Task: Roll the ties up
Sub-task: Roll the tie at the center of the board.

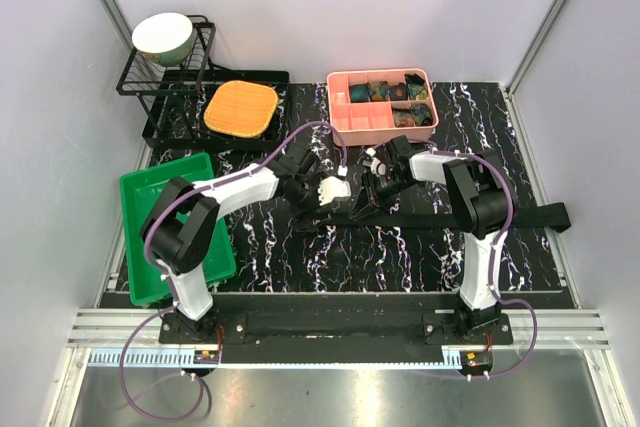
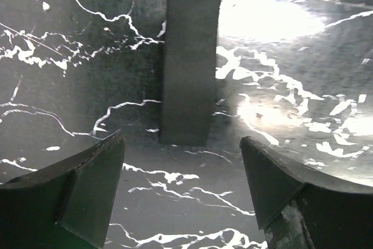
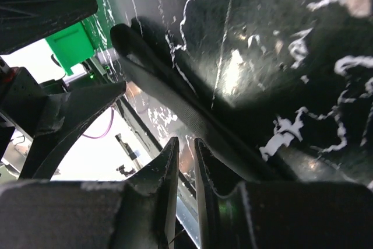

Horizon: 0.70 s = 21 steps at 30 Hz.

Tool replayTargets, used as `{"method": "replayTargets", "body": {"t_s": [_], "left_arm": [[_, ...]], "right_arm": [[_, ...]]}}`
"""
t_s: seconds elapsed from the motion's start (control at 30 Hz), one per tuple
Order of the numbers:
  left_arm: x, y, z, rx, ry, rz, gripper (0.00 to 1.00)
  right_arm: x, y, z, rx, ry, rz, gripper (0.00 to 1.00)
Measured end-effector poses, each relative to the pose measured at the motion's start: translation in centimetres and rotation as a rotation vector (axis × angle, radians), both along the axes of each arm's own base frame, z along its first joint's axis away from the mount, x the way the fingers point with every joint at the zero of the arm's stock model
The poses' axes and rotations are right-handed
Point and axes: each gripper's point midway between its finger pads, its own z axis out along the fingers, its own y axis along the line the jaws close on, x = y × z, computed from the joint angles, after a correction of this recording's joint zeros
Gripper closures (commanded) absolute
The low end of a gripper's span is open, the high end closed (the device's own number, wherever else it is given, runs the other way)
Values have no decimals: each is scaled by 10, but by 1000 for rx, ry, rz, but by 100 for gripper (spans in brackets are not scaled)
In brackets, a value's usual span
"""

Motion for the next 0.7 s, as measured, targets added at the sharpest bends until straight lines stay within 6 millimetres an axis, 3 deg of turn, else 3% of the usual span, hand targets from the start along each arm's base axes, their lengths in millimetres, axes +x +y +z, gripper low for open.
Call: {"method": "replayTargets", "body": {"t_s": [0.17, 0.3, 0.47, 0.7], "left_arm": [[9, 0, -11, 45, -4, -28, 27], [6, 7, -20, 85, 7, -58, 40], [6, 9, -19, 96, 4, -79, 57], [11, 1, -8, 74, -2, -85, 69]], "right_arm": [[2, 0, -7, -11, -1, -2, 79], [1, -1, -13, -13, 13, -3, 79], [2, 0, -13, -7, 16, -1, 79], [3, 1, -13, -8, 19, 0, 80]]}}
